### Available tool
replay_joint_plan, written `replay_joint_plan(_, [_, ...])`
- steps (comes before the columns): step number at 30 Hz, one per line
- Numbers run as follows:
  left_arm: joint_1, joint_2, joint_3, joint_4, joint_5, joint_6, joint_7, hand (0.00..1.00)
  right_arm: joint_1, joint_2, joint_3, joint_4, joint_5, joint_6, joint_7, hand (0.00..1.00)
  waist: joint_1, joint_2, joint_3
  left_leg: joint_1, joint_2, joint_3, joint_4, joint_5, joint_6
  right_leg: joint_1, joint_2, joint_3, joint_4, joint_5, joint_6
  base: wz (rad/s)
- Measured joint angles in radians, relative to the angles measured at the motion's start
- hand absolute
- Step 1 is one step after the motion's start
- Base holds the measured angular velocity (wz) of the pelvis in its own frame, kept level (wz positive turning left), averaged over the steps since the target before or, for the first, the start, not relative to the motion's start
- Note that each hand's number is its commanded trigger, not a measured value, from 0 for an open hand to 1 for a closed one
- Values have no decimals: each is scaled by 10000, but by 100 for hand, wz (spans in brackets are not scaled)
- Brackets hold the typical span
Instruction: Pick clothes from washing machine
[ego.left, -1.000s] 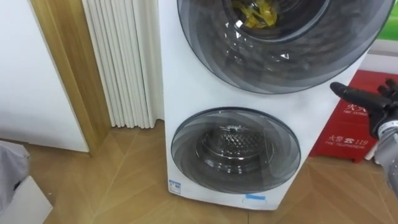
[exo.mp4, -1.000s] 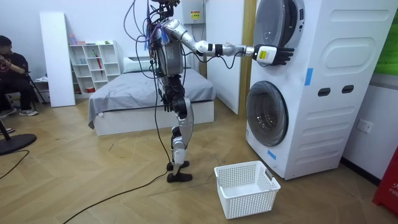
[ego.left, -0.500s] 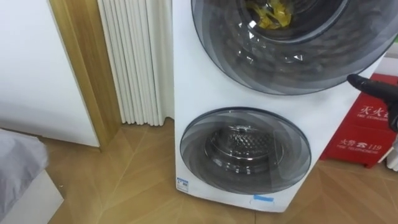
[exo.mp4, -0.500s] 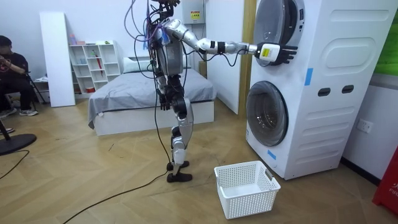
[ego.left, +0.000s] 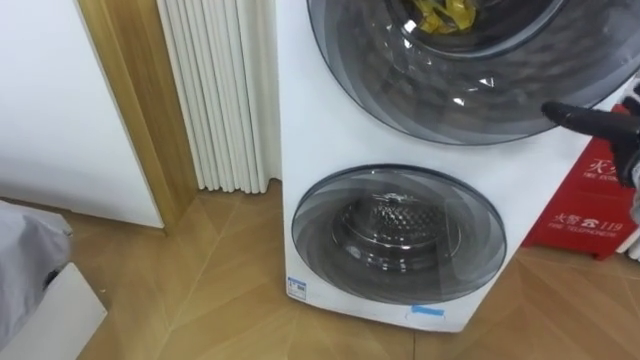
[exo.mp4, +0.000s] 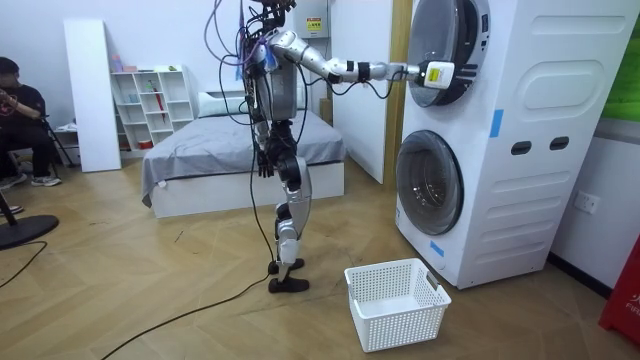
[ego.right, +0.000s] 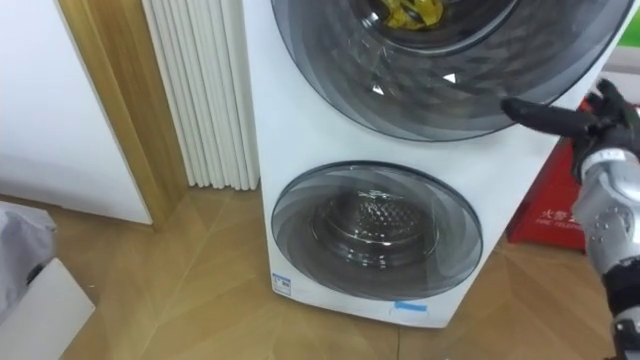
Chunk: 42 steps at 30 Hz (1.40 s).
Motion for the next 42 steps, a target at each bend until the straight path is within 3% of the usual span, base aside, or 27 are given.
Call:
replay_joint_plan(5, [18,139,14,118,-6,-79,-149,0,-81,-241,59,0,-24,5,109,0,119,-113,-4,-2,-7,-50,-2,0,0,29,0,-41,-7,0,0,2])
replay_joint_plan(11, [84,291,15,173,4,-204,-173,0,-202,-313,92,0,46,15,163,0,164,-96,-2,-77,-9,-56,6,5,-8,-25,0,-54,2,0,0,-1])
replay_joint_plan(15, [105,294,9,214,7,-236,-177,0,-254,-584,481,3,41,21,345,0,190,-67,12,-106,-3,-6,16,6,-10,-50,2,-44,-2,0,0,-1])
replay_joint_plan(18, [79,301,-8,321,7,-416,-196,0,-317,-591,482,4,34,20,418,0,190,-57,23,-98,0,16,9,6,-9,-53,3,-39,-3,0,-1,-1])
replay_joint_plan(29, [13,382,-379,563,7,-485,-203,0,-574,-626,999,-56,36,20,382,0,269,-113,93,-181,57,207,-3,14,-21,-243,10,-60,22,16,-27,-8])
replay_joint_plan(40, [-115,465,-370,526,12,-609,-410,0,-537,-616,1088,-932,-315,23,137,0,246,-78,71,-130,99,235,-121,50,-79,-343,46,11,32,39,-65,-7])
replay_joint_plan(42, [-107,464,-386,518,7,-613,-401,0,-87,-533,1145,-1857,-402,48,-191,0,238,-79,70,-10,119,238,-237,73,-117,-307,59,-19,32,40,-68,-20])
